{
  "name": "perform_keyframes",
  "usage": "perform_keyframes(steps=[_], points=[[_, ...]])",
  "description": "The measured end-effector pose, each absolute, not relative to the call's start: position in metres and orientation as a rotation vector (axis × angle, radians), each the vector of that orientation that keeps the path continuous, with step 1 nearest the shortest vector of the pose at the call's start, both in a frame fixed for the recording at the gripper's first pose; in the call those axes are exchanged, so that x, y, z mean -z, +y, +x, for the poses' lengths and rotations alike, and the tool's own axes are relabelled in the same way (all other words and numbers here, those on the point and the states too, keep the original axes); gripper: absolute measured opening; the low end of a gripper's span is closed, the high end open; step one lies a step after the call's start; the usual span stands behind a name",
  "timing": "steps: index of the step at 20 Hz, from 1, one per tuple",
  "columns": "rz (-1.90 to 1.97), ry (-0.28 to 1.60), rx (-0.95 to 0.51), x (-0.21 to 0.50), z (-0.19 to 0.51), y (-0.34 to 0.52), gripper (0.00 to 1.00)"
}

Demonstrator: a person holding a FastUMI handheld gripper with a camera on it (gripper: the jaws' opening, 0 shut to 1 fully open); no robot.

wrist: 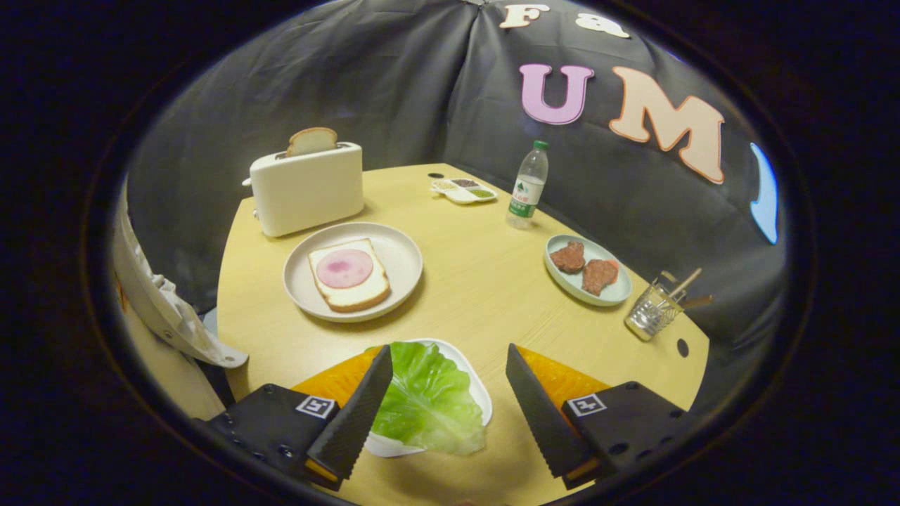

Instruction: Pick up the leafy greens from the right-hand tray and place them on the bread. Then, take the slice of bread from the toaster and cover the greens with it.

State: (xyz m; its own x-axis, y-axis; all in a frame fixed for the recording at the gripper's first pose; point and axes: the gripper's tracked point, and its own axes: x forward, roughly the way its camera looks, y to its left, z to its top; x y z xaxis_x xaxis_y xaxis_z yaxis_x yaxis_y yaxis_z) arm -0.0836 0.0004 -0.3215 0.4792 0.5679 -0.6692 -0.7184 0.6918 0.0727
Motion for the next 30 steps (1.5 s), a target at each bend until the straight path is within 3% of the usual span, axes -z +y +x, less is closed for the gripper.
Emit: perform_keyframes(steps=[9, 21, 30], points=[[-0.228, 0.871, -0.845, 0.367, -0.108, 0.011, 1.00], [-0.175, 0.985, -0.803, 0.401, -0.124, 0.007, 1.00], [-0.174, 0.997, -0.763, 0.400, -0.127, 0.012, 0.56]])
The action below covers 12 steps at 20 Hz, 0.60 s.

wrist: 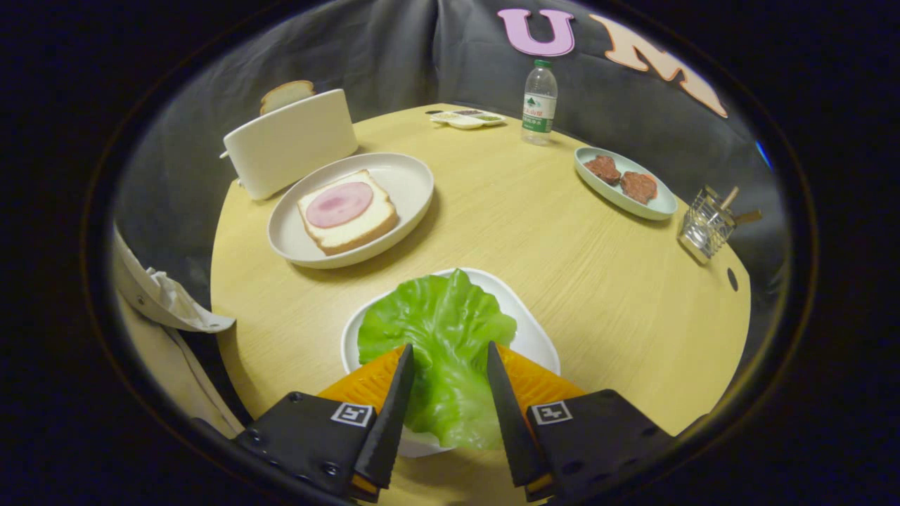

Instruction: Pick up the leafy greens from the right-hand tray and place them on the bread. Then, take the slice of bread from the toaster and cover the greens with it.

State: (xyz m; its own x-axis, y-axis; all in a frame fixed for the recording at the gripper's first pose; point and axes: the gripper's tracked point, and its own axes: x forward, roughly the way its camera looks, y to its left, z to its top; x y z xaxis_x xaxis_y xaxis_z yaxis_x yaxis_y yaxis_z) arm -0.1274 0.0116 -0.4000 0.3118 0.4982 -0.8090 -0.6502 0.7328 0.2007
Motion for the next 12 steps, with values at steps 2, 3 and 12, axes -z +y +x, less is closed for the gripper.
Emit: perform_keyframes(steps=[2, 3, 12], points=[[-0.172, 0.994, -0.738, 0.403, -0.124, 0.011, 0.45], [-0.162, 0.996, -0.735, 0.400, -0.126, 0.012, 0.40], [-0.195, 0.936, -0.682, 0.381, -0.114, 0.013, 0.04]])
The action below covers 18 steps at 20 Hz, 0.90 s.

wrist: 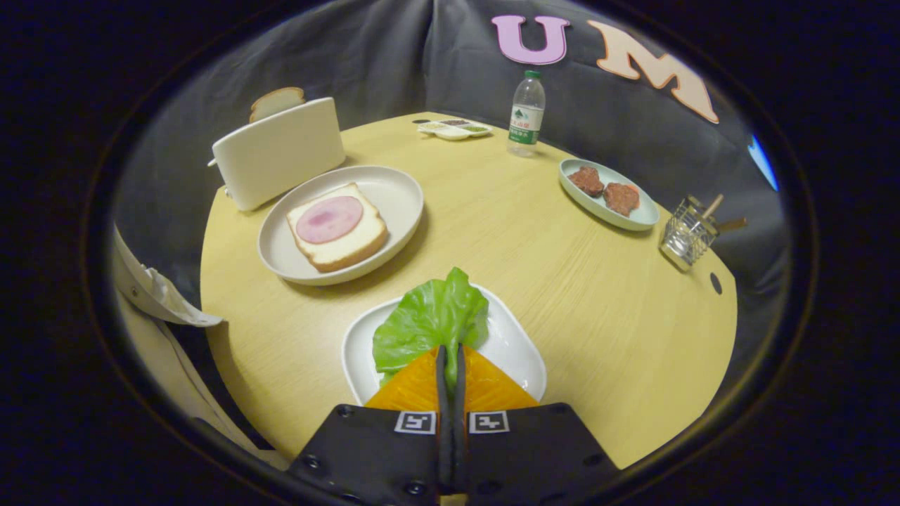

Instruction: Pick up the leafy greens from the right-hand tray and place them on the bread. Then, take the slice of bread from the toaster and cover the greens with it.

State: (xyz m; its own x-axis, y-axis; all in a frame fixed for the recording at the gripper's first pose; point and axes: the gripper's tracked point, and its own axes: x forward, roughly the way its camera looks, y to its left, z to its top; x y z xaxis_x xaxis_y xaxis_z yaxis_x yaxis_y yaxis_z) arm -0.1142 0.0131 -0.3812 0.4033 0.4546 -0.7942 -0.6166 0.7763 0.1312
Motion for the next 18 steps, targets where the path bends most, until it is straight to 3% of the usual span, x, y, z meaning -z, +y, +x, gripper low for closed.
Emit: perform_keyframes(steps=[18], points=[[-0.205, 0.810, -0.700, 0.292, -0.100, 0.103, 0.04]])
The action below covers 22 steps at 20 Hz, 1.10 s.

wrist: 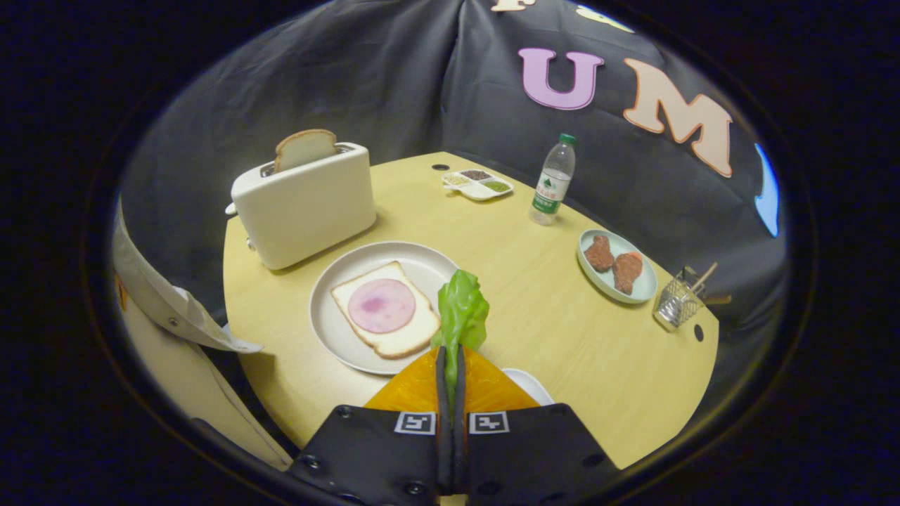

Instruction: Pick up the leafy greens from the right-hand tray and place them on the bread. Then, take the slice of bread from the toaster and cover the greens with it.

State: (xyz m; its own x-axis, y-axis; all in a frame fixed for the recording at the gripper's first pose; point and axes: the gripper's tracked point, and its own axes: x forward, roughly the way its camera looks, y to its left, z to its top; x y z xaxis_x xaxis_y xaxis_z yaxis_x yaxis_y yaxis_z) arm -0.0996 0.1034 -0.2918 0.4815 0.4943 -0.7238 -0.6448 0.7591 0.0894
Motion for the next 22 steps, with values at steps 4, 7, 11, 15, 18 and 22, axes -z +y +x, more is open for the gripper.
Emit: perform_keyframes(steps=[4, 7, 11, 15, 18, 22], points=[[-0.218, 0.802, -0.750, 0.283, -0.102, 0.131, 0.06], [-0.227, 0.793, -0.786, 0.278, -0.102, 0.152, 0.06], [-0.228, 0.782, -0.830, 0.276, -0.099, 0.182, 0.06], [-0.224, 0.789, -0.866, 0.279, -0.099, 0.207, 0.06], [-0.227, 0.799, -0.886, 0.285, -0.096, 0.221, 0.06], [-0.221, 0.827, -0.905, 0.295, -0.096, 0.234, 0.06]])
